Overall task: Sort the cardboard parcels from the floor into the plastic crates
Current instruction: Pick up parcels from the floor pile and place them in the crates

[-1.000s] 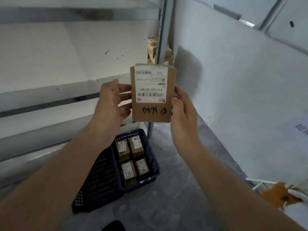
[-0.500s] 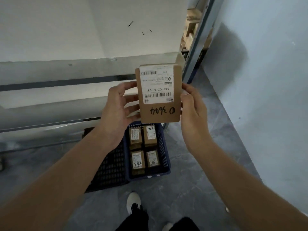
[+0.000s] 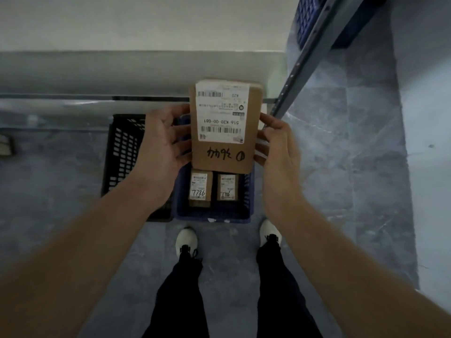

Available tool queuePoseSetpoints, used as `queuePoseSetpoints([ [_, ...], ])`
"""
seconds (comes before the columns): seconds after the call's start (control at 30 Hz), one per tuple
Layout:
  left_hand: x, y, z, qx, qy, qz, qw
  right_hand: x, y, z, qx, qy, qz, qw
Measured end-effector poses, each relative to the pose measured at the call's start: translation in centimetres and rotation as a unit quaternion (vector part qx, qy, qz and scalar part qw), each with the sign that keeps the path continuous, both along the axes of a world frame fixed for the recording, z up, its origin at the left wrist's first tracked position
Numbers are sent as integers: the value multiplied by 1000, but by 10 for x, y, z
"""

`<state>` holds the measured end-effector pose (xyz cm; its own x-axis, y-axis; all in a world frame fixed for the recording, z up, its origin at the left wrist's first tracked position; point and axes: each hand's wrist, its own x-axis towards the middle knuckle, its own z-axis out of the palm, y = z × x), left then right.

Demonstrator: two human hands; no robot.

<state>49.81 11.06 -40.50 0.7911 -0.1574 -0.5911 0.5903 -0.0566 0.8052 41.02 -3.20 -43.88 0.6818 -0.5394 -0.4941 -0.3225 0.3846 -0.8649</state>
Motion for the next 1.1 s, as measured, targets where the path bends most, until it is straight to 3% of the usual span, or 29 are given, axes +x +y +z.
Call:
queuePoseSetpoints([
  [0.27,-26,-26,-155,60,89,54,993,-15,-29,-157,55,99,55,992],
  [0.6,-34,3,-332,95,168,17,981,-30,10,-335,101,175,75,977],
  [1.1,-35,23,-474,113,217,-24,969,-37,41,-451,90,250,63,962],
])
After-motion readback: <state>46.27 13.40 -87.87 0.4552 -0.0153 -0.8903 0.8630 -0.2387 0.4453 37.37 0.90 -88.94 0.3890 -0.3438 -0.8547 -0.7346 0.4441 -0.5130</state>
